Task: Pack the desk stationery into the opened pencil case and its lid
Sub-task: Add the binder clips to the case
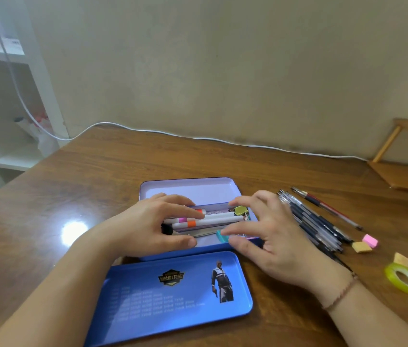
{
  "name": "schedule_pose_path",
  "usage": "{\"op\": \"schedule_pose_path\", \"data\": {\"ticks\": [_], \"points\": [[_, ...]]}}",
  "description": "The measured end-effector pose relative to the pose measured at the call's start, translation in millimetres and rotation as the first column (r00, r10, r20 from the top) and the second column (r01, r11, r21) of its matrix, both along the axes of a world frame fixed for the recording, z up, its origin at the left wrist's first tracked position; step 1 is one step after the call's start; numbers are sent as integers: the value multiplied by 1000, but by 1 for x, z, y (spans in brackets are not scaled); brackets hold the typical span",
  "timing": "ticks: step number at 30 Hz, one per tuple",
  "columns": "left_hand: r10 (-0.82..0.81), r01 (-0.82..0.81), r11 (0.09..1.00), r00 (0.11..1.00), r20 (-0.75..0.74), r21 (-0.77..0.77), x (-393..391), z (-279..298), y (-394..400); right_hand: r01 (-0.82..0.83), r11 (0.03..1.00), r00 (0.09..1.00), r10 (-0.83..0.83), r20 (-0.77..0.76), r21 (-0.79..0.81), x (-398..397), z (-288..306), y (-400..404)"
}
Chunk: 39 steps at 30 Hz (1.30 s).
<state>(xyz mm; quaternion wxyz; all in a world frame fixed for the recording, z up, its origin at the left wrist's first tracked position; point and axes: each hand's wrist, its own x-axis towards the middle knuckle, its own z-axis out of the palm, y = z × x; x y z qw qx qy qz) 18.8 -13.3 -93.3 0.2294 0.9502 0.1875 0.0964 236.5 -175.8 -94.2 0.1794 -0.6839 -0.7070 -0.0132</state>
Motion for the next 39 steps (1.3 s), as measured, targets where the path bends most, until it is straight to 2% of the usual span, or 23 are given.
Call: {"op": "schedule_pose_path", "data": {"ticks": [4,10,12,14,16,19,22,23,24,25,27,30,33,36,37,39], "points": [[-11,11,1000,1000,-1,0,0,0,1,23,998,1000,-23,11,-58,1,-3,2],[-19,19,1000,1000,6,-6,-1,-1,1,30,999,999,-31,31,10,5,-5,0],[-22,22,1000,1000,2,-10,-1,-1,1,25,996,1000,-26,16,86,6,-3,-1],[-27,27,1000,1000,-5,-4,-2,-1,2,56,967,998,-52,-22,248,8,3,-2],[-36,36,999,999,-16,9,-2,0,2,124,877,988,-66,-139,464,13,13,-7],[-48,48,998,999,-22,26,-2,0,3,334,640,923,-71,-379,692,30,44,-25],[-32,32,999,1000,1,11,-3,-2,2,571,402,747,106,-656,715,72,82,-56],[-29,28,1000,1000,8,11,-2,-2,2,624,365,714,94,-694,691,88,90,-66],[-28,28,1000,1000,12,13,-2,-3,2,652,360,711,13,-703,667,102,95,-76],[-29,29,1000,999,14,12,-2,-4,2,672,377,706,-64,-706,638,114,95,-84],[-32,32,999,999,18,20,0,-4,0,702,476,676,-211,-706,530,121,87,-91],[-29,28,997,1000,6,71,5,-6,-4,730,595,650,-449,-613,338,117,58,-88],[-4,5,996,1000,-10,90,5,-5,-5,699,681,687,-554,-470,220,97,37,-77],[-5,8,995,999,-32,103,3,-3,-5,502,846,859,-463,-219,179,71,26,-64],[-11,14,995,999,-33,98,2,-3,-5,400,908,915,-389,-103,127,61,22,-60],[-10,10,998,1000,2,68,0,-1,-5,258,966,963,-255,84,-26,47,13,-49]]}}
